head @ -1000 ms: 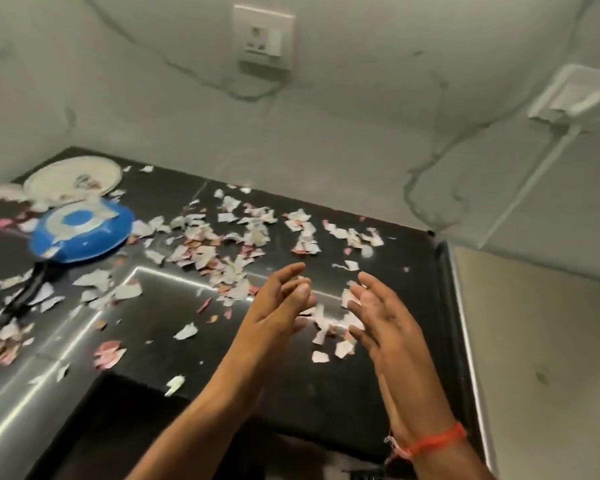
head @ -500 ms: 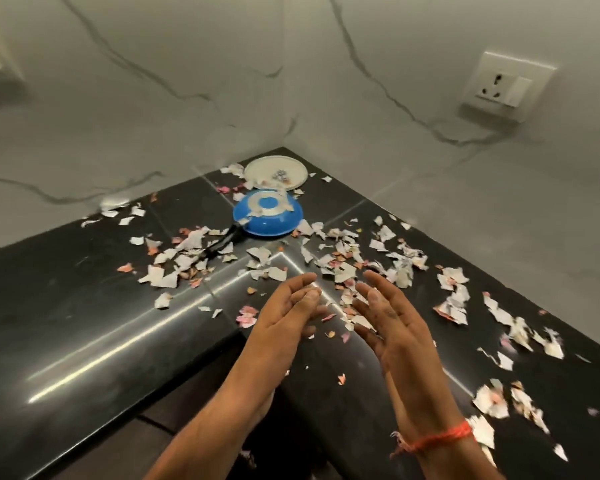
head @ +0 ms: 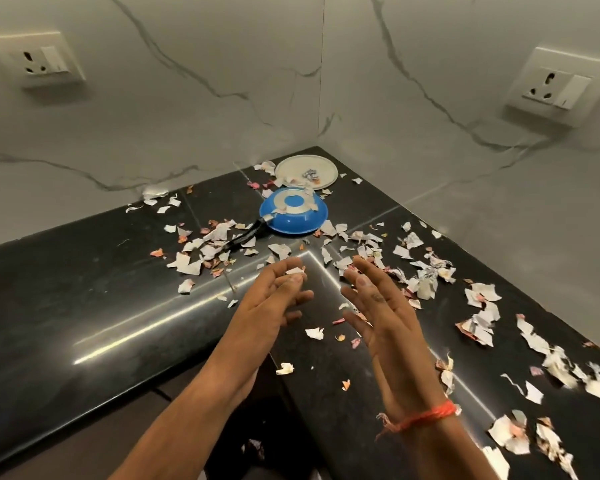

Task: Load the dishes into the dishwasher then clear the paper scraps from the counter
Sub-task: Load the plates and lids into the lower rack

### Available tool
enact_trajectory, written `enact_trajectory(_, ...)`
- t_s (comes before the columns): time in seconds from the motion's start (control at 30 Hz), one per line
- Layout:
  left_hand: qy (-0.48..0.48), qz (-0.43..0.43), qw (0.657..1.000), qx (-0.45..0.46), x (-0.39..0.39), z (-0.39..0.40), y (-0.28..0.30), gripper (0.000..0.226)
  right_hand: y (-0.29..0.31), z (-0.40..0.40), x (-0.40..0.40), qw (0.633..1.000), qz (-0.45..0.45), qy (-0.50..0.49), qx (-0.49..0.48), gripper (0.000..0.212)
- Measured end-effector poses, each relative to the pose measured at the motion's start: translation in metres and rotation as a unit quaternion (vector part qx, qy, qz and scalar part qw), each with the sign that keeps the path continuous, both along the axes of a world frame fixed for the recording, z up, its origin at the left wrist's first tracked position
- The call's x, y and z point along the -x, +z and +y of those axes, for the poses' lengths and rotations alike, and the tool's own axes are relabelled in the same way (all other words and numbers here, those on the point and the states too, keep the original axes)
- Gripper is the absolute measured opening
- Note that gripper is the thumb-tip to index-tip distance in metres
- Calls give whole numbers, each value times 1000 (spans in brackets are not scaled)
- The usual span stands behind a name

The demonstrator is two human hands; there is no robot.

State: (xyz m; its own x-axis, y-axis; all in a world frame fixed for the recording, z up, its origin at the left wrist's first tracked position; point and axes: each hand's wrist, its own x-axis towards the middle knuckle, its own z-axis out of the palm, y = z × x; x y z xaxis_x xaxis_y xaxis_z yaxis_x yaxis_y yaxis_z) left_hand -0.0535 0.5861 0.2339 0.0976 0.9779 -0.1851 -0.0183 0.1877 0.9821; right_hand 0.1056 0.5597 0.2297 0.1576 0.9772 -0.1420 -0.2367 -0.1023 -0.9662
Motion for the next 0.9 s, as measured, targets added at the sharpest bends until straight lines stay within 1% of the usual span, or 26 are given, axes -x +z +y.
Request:
enact_trajectory(0.1,-7,4,1000,-1,0,14,1,25,0,9,-1,1000,-3,-1,0,33)
enact_trajectory(0.17,-14,9,1000,0,1,27,-2,25,-2,17,-2,1000,-9,-7,1,31)
enact_trajectory(0.3,-36,13,999,4,4,57,-10,26,-2,39,-5,1000,-21,-19,6,35)
enact_trajectory(0.43,-62,9,998,17,7,108,-20,24,-2,70,-2,998,-39,-39,15,43)
enact_trajectory(0.53,-86,23,996,24,11,167,-32,26,-7,102,2,996,-60,-50,33,46)
enact_trajectory(0.6,-104,57,992,28,10,213,-43,28,-9,120,4,995,-72,-54,44,45)
enact_trajectory(0.73,-133,122,983,37,4,311,-62,34,-12,155,9,992,-94,-58,54,38)
enact_trajectory(0.9,-144,173,974,-3,-5,415,-74,28,-16,188,11,991,-118,-46,52,40)
